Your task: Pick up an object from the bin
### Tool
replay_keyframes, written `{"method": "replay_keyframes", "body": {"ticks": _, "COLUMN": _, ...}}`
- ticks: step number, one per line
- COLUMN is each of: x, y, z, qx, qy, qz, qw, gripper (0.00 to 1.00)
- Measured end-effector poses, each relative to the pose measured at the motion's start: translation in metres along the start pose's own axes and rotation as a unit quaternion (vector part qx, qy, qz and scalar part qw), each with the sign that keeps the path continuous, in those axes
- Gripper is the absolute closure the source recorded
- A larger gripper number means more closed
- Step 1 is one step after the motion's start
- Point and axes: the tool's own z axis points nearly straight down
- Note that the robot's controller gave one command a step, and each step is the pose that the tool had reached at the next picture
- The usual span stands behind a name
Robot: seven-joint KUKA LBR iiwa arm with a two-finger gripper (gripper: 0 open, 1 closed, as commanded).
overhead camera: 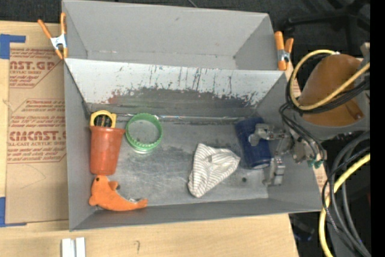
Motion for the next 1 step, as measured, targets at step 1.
{"method": "replay_keyframes", "body": {"ticks": 1, "x": -0.0016, "y": 0.0006, "z": -0.0044, "qx": 0.001, "qy": -0.0032, "qz": -0.001, "qw": 1.0, "gripper": 0.0}}
